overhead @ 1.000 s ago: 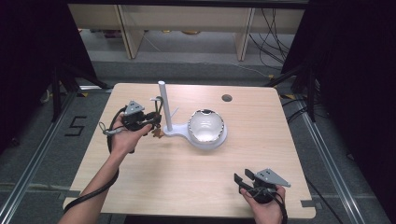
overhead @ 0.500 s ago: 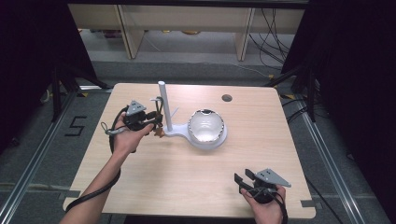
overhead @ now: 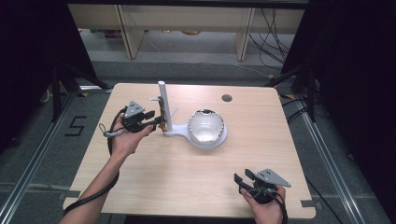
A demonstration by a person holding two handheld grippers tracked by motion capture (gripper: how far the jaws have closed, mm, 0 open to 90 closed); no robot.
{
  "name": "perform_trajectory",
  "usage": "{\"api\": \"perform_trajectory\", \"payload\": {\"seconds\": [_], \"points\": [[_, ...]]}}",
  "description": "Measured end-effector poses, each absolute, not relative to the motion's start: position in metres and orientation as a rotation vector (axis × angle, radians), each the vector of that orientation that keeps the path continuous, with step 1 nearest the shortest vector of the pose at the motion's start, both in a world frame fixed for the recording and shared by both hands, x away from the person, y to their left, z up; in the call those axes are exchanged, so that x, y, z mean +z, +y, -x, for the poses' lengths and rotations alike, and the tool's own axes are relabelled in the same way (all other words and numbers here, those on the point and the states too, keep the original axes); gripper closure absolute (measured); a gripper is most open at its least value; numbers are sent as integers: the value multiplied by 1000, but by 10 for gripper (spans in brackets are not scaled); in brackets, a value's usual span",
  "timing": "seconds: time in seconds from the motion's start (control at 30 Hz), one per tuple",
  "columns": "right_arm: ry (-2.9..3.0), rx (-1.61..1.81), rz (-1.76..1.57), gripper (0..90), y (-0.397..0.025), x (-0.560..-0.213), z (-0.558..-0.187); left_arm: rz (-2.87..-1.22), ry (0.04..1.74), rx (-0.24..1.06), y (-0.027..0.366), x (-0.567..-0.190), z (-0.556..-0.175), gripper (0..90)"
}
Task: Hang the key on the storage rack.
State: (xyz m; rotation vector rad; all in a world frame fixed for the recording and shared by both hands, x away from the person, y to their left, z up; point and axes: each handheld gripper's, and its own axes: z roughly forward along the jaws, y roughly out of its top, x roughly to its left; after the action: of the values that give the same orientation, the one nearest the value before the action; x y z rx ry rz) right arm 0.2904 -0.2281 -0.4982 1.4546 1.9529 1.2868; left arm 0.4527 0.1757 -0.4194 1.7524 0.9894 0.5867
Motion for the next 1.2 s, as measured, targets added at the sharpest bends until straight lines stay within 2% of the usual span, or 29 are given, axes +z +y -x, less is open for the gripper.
{"api": "perform_trajectory", "payload": {"seconds": [0.5,1.2], "points": [[1950,1276,-1455,494,-228,-499,-291,-1746,965,594,181,-418,-434,470],[1977,1244,-1411,483,-231,-498,-291,-1733,942,562,198,-428,-386,441]]}}
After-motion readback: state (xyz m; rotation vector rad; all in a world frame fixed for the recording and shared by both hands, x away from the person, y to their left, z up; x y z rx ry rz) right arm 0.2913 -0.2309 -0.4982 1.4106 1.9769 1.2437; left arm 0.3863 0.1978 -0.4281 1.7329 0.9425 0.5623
